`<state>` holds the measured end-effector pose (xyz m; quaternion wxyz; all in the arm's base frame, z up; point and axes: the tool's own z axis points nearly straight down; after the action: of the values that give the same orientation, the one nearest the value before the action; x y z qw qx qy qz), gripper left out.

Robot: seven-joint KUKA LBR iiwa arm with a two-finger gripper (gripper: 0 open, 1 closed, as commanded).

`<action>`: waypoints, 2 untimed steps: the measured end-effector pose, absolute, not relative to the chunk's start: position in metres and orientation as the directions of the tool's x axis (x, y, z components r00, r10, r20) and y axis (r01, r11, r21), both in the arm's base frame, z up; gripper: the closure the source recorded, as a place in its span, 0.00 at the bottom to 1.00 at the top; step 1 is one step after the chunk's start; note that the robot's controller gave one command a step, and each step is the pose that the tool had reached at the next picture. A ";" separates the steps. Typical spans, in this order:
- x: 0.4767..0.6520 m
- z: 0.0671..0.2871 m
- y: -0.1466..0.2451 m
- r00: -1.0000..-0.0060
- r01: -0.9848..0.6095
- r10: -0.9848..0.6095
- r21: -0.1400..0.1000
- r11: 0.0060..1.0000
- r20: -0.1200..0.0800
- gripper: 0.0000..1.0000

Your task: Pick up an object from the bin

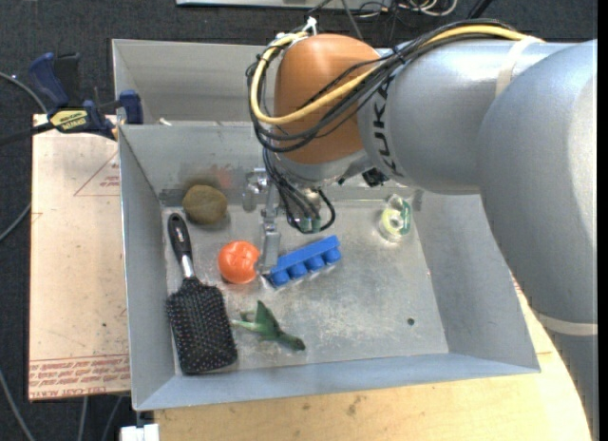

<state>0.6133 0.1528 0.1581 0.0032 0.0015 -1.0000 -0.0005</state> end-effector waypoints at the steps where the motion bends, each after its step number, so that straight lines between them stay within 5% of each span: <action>1: 0.615 0.163 0.152 -1.000 -0.001 -0.001 0.002 1.000 -0.001 0.00; 2: 0.612 0.139 0.139 -0.997 -0.075 -0.075 0.003 0.997 -0.008 0.00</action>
Offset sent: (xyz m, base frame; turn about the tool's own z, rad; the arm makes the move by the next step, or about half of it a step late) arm -0.0125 -0.0521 -0.0881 -0.2421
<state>0.6124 0.1394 0.1390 -0.0041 0.0377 -0.9993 -0.0016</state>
